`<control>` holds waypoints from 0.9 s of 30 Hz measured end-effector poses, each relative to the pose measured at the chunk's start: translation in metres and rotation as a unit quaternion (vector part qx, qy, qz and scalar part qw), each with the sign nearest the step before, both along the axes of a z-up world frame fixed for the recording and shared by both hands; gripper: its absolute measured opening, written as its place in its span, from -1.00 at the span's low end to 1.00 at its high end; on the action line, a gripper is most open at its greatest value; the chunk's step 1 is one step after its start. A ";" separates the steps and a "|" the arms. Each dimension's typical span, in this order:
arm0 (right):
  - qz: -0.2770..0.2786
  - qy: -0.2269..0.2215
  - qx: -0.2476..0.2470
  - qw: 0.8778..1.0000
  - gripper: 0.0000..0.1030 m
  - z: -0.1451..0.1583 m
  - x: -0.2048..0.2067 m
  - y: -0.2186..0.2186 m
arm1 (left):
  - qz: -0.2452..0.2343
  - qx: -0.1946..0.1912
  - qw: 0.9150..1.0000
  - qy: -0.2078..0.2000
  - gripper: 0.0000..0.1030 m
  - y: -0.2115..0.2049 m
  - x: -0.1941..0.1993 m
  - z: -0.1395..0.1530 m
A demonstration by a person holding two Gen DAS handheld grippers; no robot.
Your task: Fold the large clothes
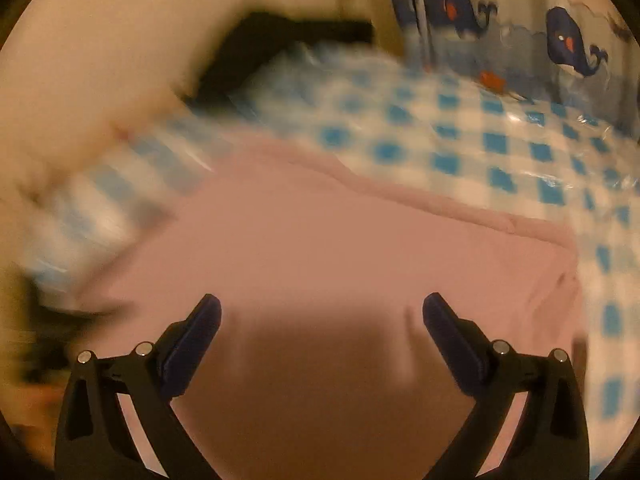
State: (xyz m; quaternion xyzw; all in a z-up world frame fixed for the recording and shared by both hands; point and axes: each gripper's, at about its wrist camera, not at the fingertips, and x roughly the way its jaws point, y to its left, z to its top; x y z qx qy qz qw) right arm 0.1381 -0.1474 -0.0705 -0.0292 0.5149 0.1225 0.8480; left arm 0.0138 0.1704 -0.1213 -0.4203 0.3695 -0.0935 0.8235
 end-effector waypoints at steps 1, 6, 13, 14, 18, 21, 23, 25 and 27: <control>0.000 0.010 0.012 1.000 0.91 -0.009 0.005 -0.001 | -0.006 0.000 1.000 -0.004 0.13 -0.002 0.002 0.000; 0.002 -0.072 -0.029 0.997 0.90 0.048 -0.017 -0.022 | -0.003 -0.007 1.000 0.002 0.06 0.004 0.005 -0.004; -0.146 -0.049 0.119 0.981 0.90 0.036 -0.065 -0.170 | 0.020 -0.024 0.999 0.027 0.56 0.001 0.005 -0.013; -0.167 -0.050 0.215 0.961 0.90 0.028 -0.072 -0.191 | 0.020 -0.017 0.999 0.027 0.57 -0.004 0.006 -0.012; -0.160 -0.051 0.291 0.942 0.90 0.035 -0.084 -0.210 | 0.018 0.032 0.999 0.003 0.33 -0.016 0.003 -0.003; -0.172 -0.010 0.288 0.942 0.90 0.036 -0.098 -0.203 | -0.003 0.051 0.998 -0.025 -0.08 -0.017 -0.007 0.009; -0.159 -0.006 0.249 0.955 0.90 0.045 -0.119 -0.197 | -0.028 0.066 0.997 -0.038 -0.19 -0.025 -0.024 0.020; -0.149 -0.007 0.242 0.959 0.90 0.049 -0.150 -0.209 | -0.049 0.076 0.995 -0.050 -0.21 -0.037 -0.062 0.030; -0.139 -0.004 0.232 0.963 0.90 0.045 -0.182 -0.225 | -0.060 0.079 0.993 -0.058 -0.16 -0.040 -0.102 0.031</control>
